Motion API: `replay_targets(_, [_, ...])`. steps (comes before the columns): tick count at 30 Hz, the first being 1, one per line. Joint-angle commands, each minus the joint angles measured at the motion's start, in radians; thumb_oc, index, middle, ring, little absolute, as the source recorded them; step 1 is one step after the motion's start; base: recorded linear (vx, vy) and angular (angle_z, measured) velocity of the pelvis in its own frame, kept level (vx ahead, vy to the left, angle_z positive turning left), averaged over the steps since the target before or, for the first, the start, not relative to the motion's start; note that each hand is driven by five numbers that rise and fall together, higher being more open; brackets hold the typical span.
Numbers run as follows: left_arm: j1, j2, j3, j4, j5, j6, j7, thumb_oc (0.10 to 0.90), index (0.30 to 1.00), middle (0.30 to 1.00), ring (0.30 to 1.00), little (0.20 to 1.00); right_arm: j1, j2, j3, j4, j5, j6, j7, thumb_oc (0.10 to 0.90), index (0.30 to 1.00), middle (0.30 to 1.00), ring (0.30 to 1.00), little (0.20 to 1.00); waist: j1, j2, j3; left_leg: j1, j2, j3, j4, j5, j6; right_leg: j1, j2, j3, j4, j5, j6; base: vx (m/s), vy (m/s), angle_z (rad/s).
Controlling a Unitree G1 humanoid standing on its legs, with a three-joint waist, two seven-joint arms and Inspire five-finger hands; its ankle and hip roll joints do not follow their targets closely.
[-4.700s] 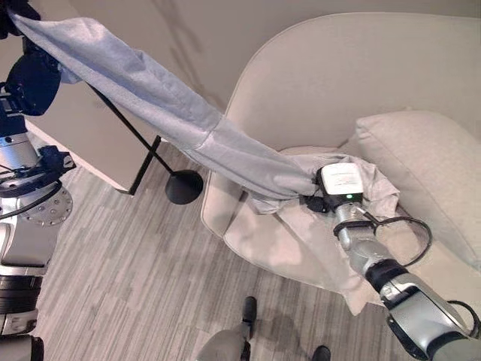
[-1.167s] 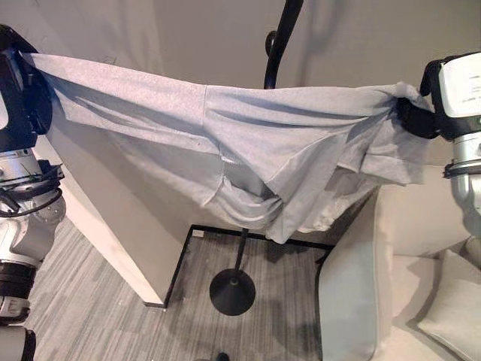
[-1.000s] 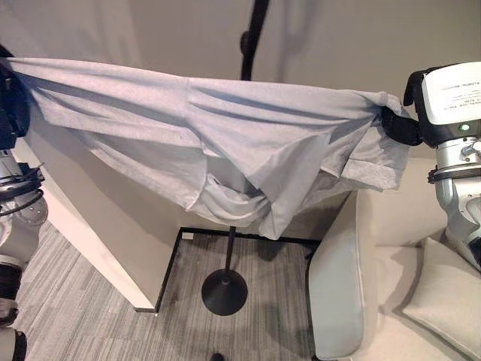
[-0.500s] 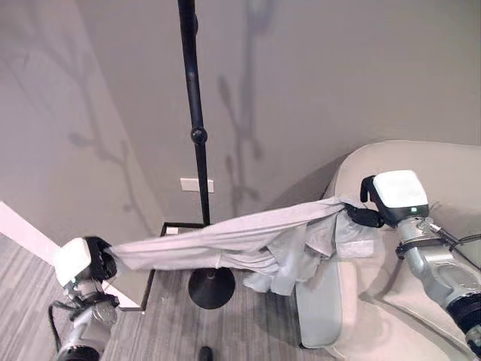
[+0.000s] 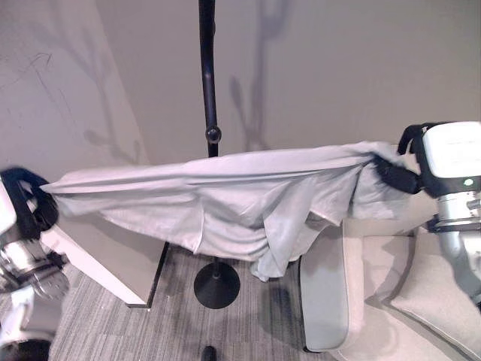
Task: Hang the clothes on the sofa on the clothes rack.
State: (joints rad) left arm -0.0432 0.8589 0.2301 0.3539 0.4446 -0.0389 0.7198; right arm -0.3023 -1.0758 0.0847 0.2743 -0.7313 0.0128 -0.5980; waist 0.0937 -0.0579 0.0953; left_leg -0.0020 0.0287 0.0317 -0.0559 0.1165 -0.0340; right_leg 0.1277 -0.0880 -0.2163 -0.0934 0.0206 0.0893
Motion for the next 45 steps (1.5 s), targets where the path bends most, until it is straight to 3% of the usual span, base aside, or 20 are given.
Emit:
replay_targets(1, [-0.181,0.160,0.042,0.115,-0.042,0.026,0.104,0.400,0.300,0.300,0.300,0.300,-0.144,-0.182,-0.074,0.094,0.058,0.108,-0.107,0.400,0.300,0.300,0.300,0.300,-0.011,-0.038,-0.059,-0.060,-0.003,0.076,0.207,-0.189,-0.038,0.030,-0.014,-0.035,0.041,-0.090,0.020,-0.06,0.066,0.15])
replay_targets(3, [-0.257,0.174,-0.042,0.158,-0.055,0.022,0.092,0.400,0.300,0.300,0.300,0.300,-0.191,-0.204,-0.031,0.143,0.043,0.131,-0.099,0.400,0.300,0.300,0.300,0.300,-0.006,-0.021,-0.056,-0.041,-0.010,0.096,0.178,-0.213,0.006,-0.002,-0.027,-0.051,0.158,-0.113,0.018,0.01,0.151,0.46])
replay_targets(4, [-0.312,0.183,-0.101,0.191,-0.059,0.023,0.088,0.400,0.300,0.300,0.300,0.300,-0.256,-0.209,0.016,0.191,0.053,0.135,-0.101,0.400,0.300,0.300,0.300,0.300,-0.004,-0.014,-0.055,-0.029,-0.026,0.097,0.163,-0.223,0.032,-0.054,-0.050,-0.057,0.276,-0.118,0.041,0.09,0.221,0.41])
replay_targets(6, [-0.381,0.175,-0.147,0.203,-0.081,0.033,0.082,0.400,0.300,0.300,0.300,0.300,-0.351,-0.209,0.085,0.282,0.097,0.148,-0.094,0.400,0.300,0.300,0.300,0.300,-0.025,0.002,-0.043,0.016,-0.047,0.098,0.135,-0.230,0.059,-0.137,-0.093,-0.047,0.487,-0.020,0.097,0.12,0.214,0.27])
replay_targets(7, [-0.394,0.173,-0.150,0.204,-0.094,0.038,0.078,0.400,0.300,0.300,0.300,0.300,-0.384,-0.218,0.109,0.288,0.099,0.156,-0.078,0.400,0.300,0.300,0.300,0.300,-0.037,0.012,-0.035,0.039,-0.047,0.094,0.118,-0.215,0.066,-0.182,-0.099,-0.024,0.567,0.021,0.106,0.31,0.105,0.71])
replay_targets(8, [-0.456,0.192,-0.188,0.250,-0.111,0.040,0.072,0.400,0.300,0.300,0.300,0.300,-0.474,-0.240,0.195,0.357,0.109,0.162,-0.065,0.400,0.300,0.300,0.300,0.300,-0.058,0.030,-0.032,0.114,-0.038,0.075,0.050,-0.209,0.055,-0.255,-0.123,-0.001,0.558,0.017,0.094,0.38,-0.018,0.67])
replay_targets(9, [-0.492,0.206,-0.213,0.274,-0.113,0.038,0.073,0.400,0.300,0.300,0.300,0.300,-0.518,-0.252,0.237,0.372,0.112,0.159,-0.064,0.400,0.300,0.300,0.300,0.300,-0.068,0.038,-0.029,0.135,-0.028,0.064,0.030,-0.215,0.043,-0.262,-0.131,-0.005,0.489,-0.001,0.088,0.67,-0.257,0.23])
replay_targets(10, [-0.505,0.241,-0.234,0.321,-0.125,0.039,0.087,0.400,0.300,0.300,0.300,0.300,-0.548,-0.292,0.296,0.397,0.090,0.173,-0.068,0.400,0.300,0.300,0.300,0.300,-0.101,0.016,-0.035,0.192,-0.015,0.035,-0.012,-0.218,0.007,-0.284,-0.130,0.050,0.238,0.066,0.112,0.70,-0.398,0.17])
replay_targets(11, [-0.445,0.225,-0.149,0.241,-0.120,0.038,0.096,0.400,0.300,0.300,0.300,0.300,-0.509,-0.305,0.234,0.270,0.061,0.186,-0.064,0.400,0.300,0.300,0.300,0.300,-0.122,0.004,-0.050,0.243,0.013,0.029,-0.023,-0.249,-0.003,-0.282,-0.102,0.090,0.220,0.093,0.114,0.79,-0.448,0.40])
replay_targets(13, [-0.378,0.173,-0.102,0.143,-0.108,0.010,0.080,0.400,0.300,0.300,0.300,0.300,-0.446,-0.322,0.154,0.159,0.036,0.162,-0.071,0.400,0.300,0.300,0.300,0.300,-0.125,-0.005,-0.072,0.241,0.040,0.019,0.009,-0.270,-0.013,-0.247,-0.086,0.076,0.174,0.078,0.100,0.39,-0.213,0.73])
replay_targets(14, [-0.353,0.136,-0.093,0.083,-0.111,-0.009,0.073,0.577,0.566,0.566,0.566,0.566,-0.433,-0.338,0.128,0.128,0.024,0.157,-0.082,0.400,0.300,0.300,0.300,0.300,-0.123,-0.007,-0.081,0.239,0.058,0.013,0.027,-0.269,-0.020,-0.223,-0.073,0.068,0.153,0.071,0.095,0.22,-0.173,0.27])
replay_targets(15, [-0.270,0.053,-0.064,-0.032,-0.121,-0.045,0.041,0.800,0.900,0.900,0.900,0.900,-0.371,-0.360,0.054,0.038,-0.003,0.146,-0.082,0.400,0.300,0.300,0.300,0.300,-0.128,-0.016,-0.099,0.226,0.079,0.001,0.046,-0.250,-0.034,-0.195,-0.052,0.054,0.114,0.077,0.084,0.25,-0.198,-0.14])
replay_targets(20, [-0.096,-0.189,-0.093,-0.251,-0.240,-0.160,-0.066,0.800,0.900,0.900,0.900,0.900,-0.306,-0.358,-0.058,-0.109,-0.035,0.110,-0.091,0.400,0.300,0.300,0.300,0.300,-0.120,-0.032,-0.113,0.234,0.118,-0.008,0.034,-0.232,-0.053,-0.163,-0.010,0.037,0.091,0.045,0.060,0.14,-0.074,0.13])
replay_targets(23, [-0.030,-0.273,-0.145,-0.339,-0.267,-0.195,-0.113,0.800,0.900,0.900,0.900,0.900,-0.299,-0.353,-0.089,-0.168,-0.048,0.103,-0.100,0.400,0.300,0.300,0.300,0.300,-0.112,-0.037,-0.111,0.236,0.120,-0.007,0.021,-0.228,-0.055,-0.155,-0.005,0.036,0.082,0.041,0.057,0.04,0.012,-0.38])
replay_targets(29, [0.040,-0.321,-0.288,-0.398,-0.238,-0.234,-0.189,0.800,0.900,0.900,0.900,0.900,-0.328,-0.350,-0.124,-0.251,-0.080,0.104,-0.146,0.400,0.300,0.300,0.300,0.300,-0.105,-0.040,-0.104,0.235,0.106,-0.001,-0.009,-0.253,-0.044,-0.160,-0.022,0.043,0.085,0.044,0.063,-0.03,0.075,-0.09])
replay_targets(36, [0.080,-0.351,-0.353,-0.438,-0.244,-0.242,-0.228,0.800,0.900,0.900,0.900,0.900,-0.314,-0.355,-0.148,-0.342,-0.145,0.124,-0.130,0.400,0.300,0.300,0.300,0.300,-0.103,-0.032,-0.080,0.240,0.063,-0.015,-0.028,-0.263,-0.013,-0.200,-0.067,0.052,0.134,0.066,0.083,-0.10,0.121,0.06])
replay_targets(40, [0.080,-0.351,-0.354,-0.438,-0.244,-0.242,-0.228,0.800,0.900,0.900,0.900,0.900,-0.311,-0.355,-0.151,-0.343,-0.145,0.124,-0.129,0.400,0.300,0.300,0.300,0.300,-0.103,-0.033,-0.081,0.239,0.062,-0.015,-0.028,-0.262,-0.013,-0.202,-0.068,0.052,0.135,0.066,0.083,-0.08,0.081,-0.02])
replay_targets(42, [0.139,-0.363,-0.389,-0.437,-0.233,-0.241,-0.270,0.800,0.900,0.900,0.900,0.900,-0.316,-0.344,-0.142,-0.381,-0.183,0.140,-0.089,0.400,0.300,0.300,0.300,0.300,-0.094,-0.033,-0.048,0.241,-0.020,-0.029,-0.030,-0.278,0.032,-0.240,-0.141,0.064,0.173,0.122,0.118,-0.33,0.389,-0.05])
replay_targets(45, [0.145,-0.363,-0.385,-0.438,-0.216,-0.236,-0.269,0.800,0.900,0.900,0.900,0.900,-0.311,-0.338,-0.141,-0.386,-0.195,0.145,-0.082,0.400,0.300,0.300,0.300,0.300,-0.093,-0.039,-0.044,0.245,-0.038,-0.031,-0.030,-0.278,0.041,-0.242,-0.159,0.067,0.176,0.134,0.125,-0.08,0.119,0.03])
